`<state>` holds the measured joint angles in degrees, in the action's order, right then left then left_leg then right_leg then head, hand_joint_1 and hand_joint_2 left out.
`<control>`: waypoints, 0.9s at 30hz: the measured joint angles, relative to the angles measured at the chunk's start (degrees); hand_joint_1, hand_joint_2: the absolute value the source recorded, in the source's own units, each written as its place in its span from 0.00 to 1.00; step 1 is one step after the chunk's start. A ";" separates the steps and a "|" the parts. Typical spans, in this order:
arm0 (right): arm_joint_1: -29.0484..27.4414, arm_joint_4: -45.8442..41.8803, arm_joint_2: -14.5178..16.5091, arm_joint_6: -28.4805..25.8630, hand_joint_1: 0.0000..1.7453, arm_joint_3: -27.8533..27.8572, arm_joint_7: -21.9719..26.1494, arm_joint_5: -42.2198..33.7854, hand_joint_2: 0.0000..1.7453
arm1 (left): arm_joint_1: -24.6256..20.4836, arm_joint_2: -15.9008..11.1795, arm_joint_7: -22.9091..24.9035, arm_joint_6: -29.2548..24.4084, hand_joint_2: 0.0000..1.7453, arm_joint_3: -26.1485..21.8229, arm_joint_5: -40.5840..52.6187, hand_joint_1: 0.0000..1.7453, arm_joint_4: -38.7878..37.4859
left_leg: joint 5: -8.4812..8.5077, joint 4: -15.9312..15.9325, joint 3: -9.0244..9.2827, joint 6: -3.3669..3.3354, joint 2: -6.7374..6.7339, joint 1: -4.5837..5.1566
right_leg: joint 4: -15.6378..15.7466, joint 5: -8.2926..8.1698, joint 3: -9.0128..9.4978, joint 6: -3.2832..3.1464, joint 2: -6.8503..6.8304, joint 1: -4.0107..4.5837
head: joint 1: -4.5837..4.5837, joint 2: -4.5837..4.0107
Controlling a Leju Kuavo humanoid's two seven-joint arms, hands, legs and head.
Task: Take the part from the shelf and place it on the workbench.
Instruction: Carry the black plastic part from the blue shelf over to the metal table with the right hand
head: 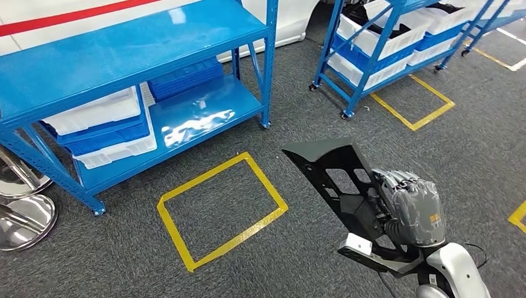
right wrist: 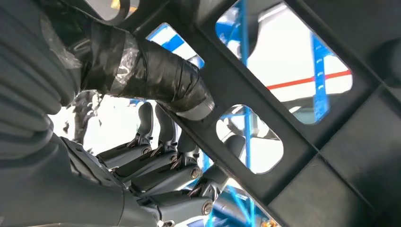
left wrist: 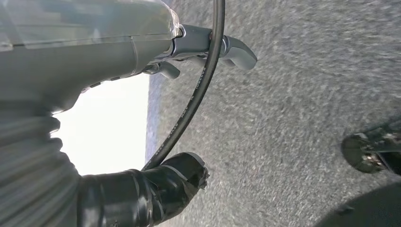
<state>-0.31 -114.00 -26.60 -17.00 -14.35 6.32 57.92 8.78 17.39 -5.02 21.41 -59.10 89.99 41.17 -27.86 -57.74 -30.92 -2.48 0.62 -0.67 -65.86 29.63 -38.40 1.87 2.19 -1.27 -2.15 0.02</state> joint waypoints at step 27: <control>-1.12 -1.05 -0.09 0.13 1.00 2.12 0.08 0.22 1.00 | 0.15 -0.10 -0.36 -0.05 1.00 0.38 0.00 0.00 0.05 | -1.14 -0.61 0.51 1.22 2.01 0.02 | 6.19 -3.78 3.26 -1.44 4.49 0.17 | 0.02 0.00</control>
<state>-1.43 -115.05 -26.69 -16.87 -12.23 6.40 58.14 8.93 17.29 -5.37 21.36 -58.72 89.99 41.22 -28.99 -58.35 -30.41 -1.26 2.64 -0.65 -59.68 25.85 -35.14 0.43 6.68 -1.10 -2.13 0.02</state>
